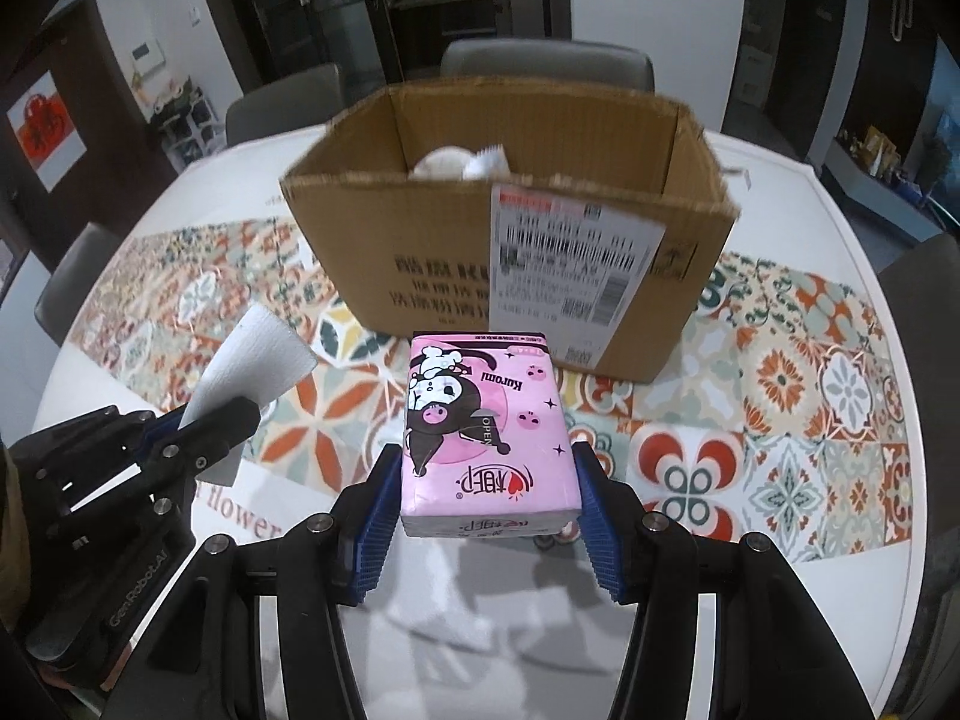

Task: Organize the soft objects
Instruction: 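Lift tissue pack and cloth and carry both over the box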

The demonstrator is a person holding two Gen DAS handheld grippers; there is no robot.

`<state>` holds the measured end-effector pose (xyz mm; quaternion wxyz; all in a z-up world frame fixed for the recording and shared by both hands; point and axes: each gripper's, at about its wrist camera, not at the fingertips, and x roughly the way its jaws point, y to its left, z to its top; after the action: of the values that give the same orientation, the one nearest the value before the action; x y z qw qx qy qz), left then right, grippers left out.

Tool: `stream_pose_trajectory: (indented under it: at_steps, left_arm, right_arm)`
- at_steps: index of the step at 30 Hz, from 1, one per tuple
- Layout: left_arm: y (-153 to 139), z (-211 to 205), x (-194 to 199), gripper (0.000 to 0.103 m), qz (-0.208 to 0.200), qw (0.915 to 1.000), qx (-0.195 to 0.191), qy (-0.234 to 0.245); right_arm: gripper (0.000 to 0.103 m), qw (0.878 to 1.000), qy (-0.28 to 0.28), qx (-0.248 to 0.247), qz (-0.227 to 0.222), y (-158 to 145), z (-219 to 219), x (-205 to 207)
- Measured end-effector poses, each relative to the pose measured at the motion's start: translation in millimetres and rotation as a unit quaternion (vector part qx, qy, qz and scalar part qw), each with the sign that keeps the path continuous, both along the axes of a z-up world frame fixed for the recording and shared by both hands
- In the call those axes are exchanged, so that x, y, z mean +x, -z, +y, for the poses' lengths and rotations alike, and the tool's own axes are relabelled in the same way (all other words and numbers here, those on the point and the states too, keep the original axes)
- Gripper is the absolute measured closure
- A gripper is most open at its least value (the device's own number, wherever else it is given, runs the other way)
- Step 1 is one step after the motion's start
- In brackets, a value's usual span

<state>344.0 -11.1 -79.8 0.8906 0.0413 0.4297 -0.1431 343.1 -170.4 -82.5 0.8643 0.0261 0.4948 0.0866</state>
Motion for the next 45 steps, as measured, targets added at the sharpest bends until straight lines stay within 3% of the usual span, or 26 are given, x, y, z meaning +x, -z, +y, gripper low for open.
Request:
stream_pose_trajectory:
  at_steps: [16, 25, 45]
  left_arm:
    - [-61.1, -8.9, 4.8, 0.094, -0.089, 0.9957, -0.007, 0.022]
    - [-77.1, -17.8, 16.1, 0.094, -0.111, 0.9934, -0.007, 0.029]
    - [-91.5, -33.8, 63.7, 0.094, -0.142, 0.9891, 0.001, 0.039]
  right_arm:
    - [0.047, 0.997, 0.022, 0.022, -0.077, -55.7, -9.6, -1.9]
    - [0.047, 0.993, 0.036, 0.027, -0.111, -78.0, -16.2, 2.6]
    - [0.047, 0.988, 0.052, 0.021, -0.147, -95.9, -27.6, 38.0]
